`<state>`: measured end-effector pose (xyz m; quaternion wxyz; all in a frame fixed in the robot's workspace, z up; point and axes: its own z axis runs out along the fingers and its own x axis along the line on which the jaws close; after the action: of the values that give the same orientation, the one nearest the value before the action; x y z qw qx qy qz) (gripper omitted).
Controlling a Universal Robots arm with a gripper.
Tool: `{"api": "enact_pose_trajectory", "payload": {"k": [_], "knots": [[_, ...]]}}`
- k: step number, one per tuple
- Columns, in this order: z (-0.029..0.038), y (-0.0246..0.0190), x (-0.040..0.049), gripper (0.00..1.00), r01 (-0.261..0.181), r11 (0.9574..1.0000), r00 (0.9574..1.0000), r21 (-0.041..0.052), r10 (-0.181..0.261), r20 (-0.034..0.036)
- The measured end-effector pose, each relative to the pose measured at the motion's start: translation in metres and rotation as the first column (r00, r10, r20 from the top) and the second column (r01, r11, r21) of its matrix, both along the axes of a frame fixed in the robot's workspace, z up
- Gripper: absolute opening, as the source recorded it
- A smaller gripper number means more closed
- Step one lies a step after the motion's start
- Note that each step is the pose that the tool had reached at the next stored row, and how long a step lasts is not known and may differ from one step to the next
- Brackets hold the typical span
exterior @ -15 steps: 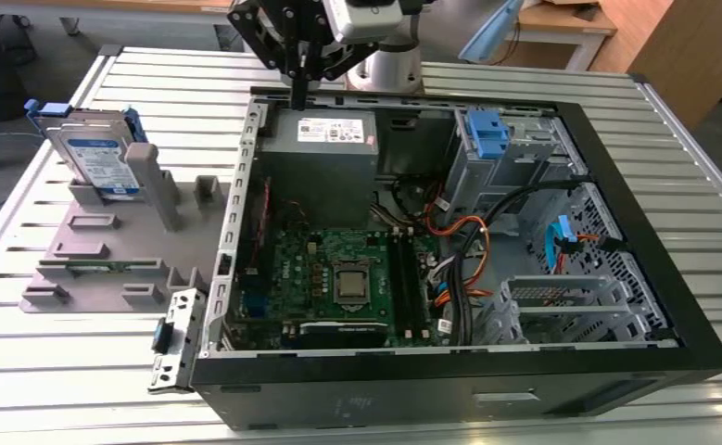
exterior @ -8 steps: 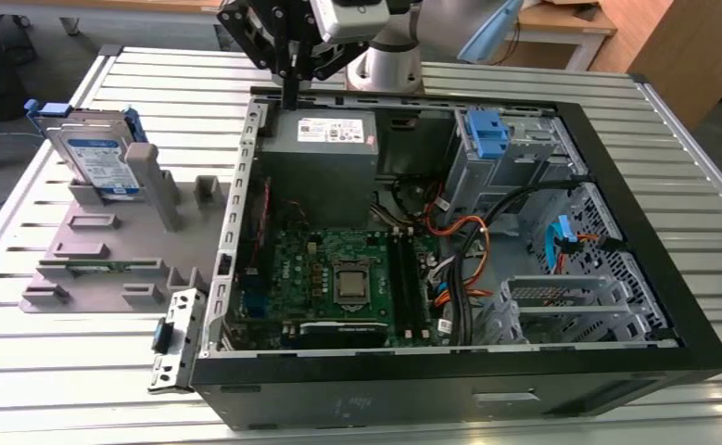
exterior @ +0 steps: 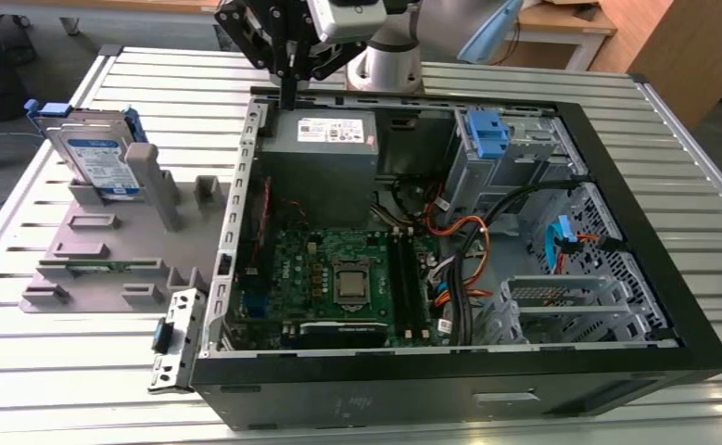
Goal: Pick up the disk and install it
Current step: 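Reach for the disk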
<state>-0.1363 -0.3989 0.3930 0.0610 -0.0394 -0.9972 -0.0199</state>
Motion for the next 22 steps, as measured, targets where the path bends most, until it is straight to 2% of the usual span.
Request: {"api": "enact_pose_trajectory", "payload": {"k": [22], "knots": [[-0.0004,0.0000,-0.0108,0.11,0.000,1.0000,1.0000,0.0000,0.000,0.0000]]}}
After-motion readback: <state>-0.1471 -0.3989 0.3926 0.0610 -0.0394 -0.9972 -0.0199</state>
